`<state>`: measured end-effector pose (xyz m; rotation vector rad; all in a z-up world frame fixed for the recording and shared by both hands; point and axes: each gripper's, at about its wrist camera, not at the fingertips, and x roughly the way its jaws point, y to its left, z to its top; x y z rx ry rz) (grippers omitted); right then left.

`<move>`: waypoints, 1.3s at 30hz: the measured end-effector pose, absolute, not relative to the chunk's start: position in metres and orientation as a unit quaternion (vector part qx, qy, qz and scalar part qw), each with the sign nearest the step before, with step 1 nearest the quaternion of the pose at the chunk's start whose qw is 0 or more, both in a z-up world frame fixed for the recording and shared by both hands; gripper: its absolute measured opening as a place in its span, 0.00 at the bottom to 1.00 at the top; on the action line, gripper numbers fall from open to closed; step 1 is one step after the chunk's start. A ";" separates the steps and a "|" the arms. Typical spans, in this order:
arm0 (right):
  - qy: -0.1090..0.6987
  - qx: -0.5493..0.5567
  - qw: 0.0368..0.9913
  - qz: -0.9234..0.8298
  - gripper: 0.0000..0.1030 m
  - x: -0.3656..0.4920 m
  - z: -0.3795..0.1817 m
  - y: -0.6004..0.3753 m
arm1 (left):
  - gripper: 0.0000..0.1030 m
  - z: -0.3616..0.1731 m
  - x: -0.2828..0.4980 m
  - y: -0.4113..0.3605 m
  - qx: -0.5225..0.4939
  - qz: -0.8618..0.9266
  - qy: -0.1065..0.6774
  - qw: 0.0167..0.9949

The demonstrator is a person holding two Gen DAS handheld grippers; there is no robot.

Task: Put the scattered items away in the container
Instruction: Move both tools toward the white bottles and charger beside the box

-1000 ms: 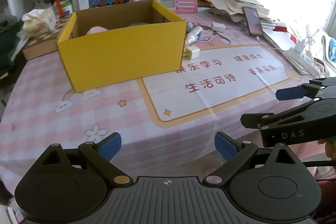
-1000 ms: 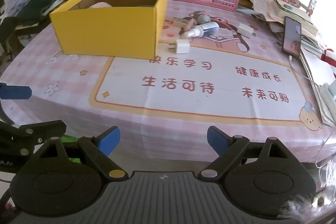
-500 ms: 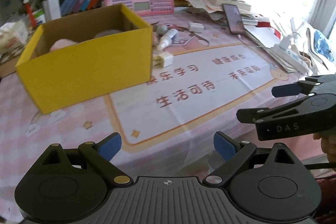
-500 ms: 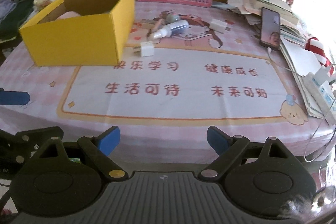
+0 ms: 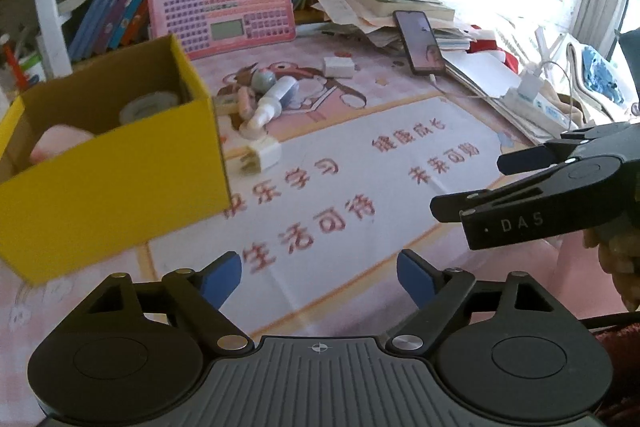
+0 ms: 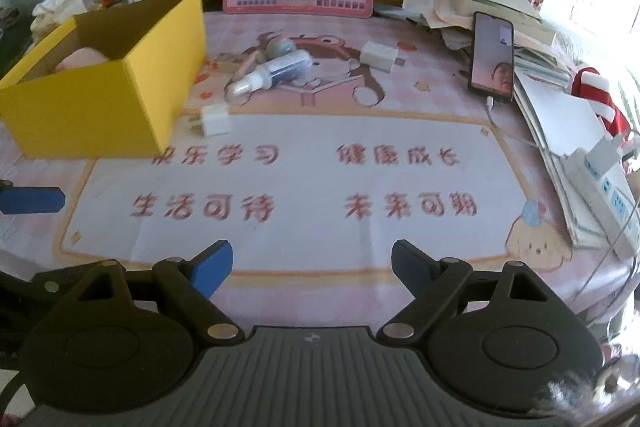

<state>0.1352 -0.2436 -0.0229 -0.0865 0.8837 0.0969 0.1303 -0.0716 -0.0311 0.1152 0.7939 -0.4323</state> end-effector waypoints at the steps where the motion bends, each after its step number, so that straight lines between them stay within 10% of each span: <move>1: 0.427 -0.040 0.902 0.048 0.85 0.141 -0.023 -0.248 | 0.84 -0.030 0.135 -0.075 0.056 -0.209 0.382 0.899; 39: 0.411 -0.012 0.907 0.097 0.84 0.335 -0.041 -0.333 | 0.70 -0.052 0.272 -0.167 0.111 -0.061 0.416 0.901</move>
